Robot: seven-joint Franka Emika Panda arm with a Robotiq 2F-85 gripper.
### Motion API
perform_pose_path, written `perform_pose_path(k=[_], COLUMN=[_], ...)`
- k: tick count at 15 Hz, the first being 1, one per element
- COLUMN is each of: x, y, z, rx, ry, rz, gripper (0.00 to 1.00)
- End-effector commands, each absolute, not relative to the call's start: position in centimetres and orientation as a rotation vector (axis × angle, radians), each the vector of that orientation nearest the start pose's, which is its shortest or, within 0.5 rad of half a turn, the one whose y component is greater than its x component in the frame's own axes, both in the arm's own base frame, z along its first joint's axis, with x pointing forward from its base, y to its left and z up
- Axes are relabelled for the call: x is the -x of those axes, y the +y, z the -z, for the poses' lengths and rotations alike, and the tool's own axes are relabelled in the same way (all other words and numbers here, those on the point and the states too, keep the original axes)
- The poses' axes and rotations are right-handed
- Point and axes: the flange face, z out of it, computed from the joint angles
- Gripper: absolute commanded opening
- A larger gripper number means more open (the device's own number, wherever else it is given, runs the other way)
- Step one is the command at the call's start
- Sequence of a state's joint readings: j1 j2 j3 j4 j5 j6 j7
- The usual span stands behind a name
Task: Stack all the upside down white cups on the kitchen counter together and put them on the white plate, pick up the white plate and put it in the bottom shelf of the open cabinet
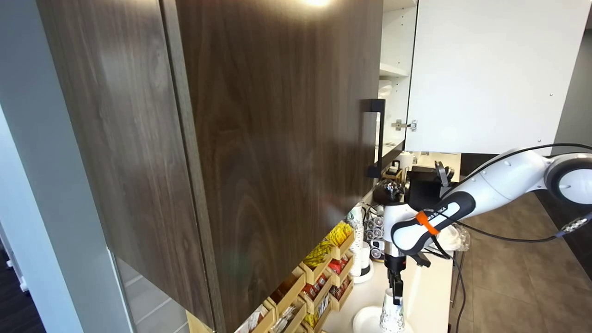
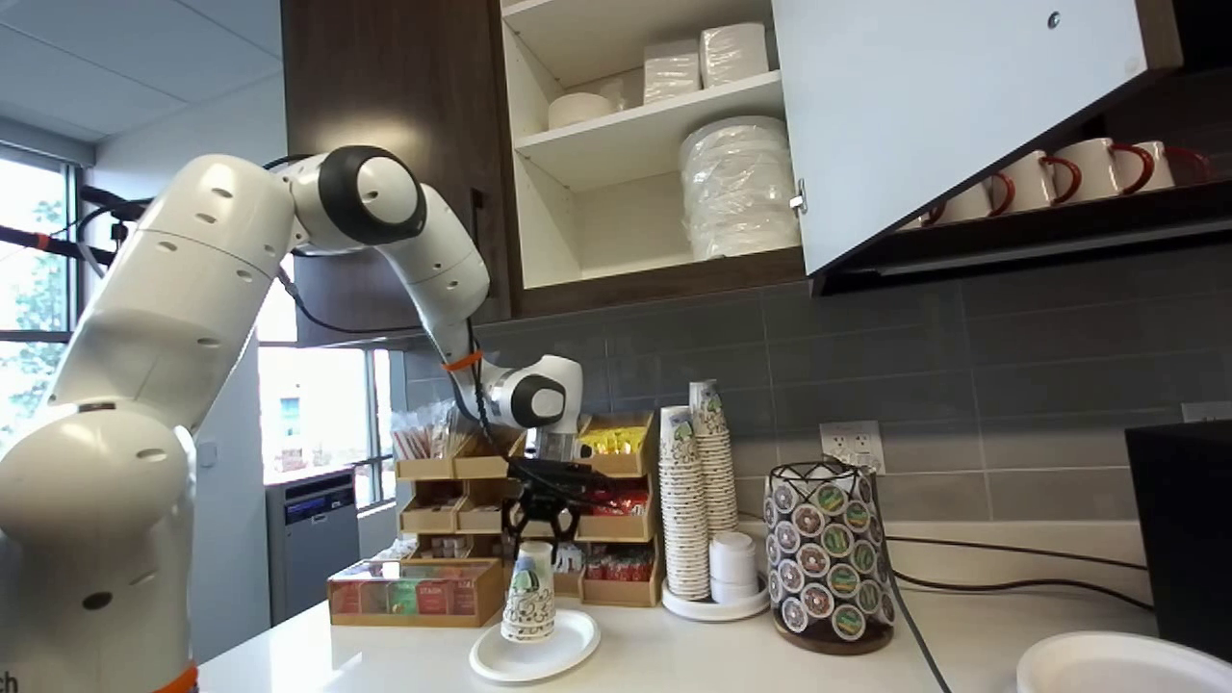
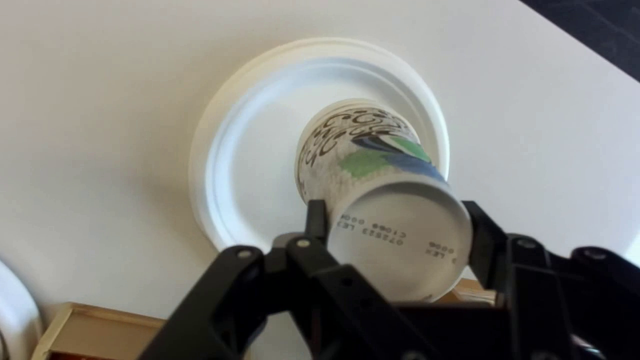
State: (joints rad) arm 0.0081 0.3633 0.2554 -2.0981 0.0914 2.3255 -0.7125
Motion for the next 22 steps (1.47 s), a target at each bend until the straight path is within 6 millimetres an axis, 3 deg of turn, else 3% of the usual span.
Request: perform_pose_path(k=[1, 7, 9, 13, 17, 19, 22], x=[-55.0, -56.8, -57.3, -58.1, -58.5, -58.6, -58.6], y=[15.8, 15.2, 15.1, 14.0, 12.4, 10.9, 7.2], z=[-22.6, -21.0, -21.1, -22.3, -23.3, -23.3, -21.4], rx=[2.632, 2.68, 2.675, 2.664, 2.683, 2.672, 2.667], ry=[-1.233, -1.164, -1.11, -0.962, -0.878, -0.864, -0.821], rz=[-0.185, -0.146, -0.146, -0.129, -0.088, -0.089, -0.114], gripper=[0.41, 0.41, 0.92, 1.0, 1.0, 1.0, 1.0])
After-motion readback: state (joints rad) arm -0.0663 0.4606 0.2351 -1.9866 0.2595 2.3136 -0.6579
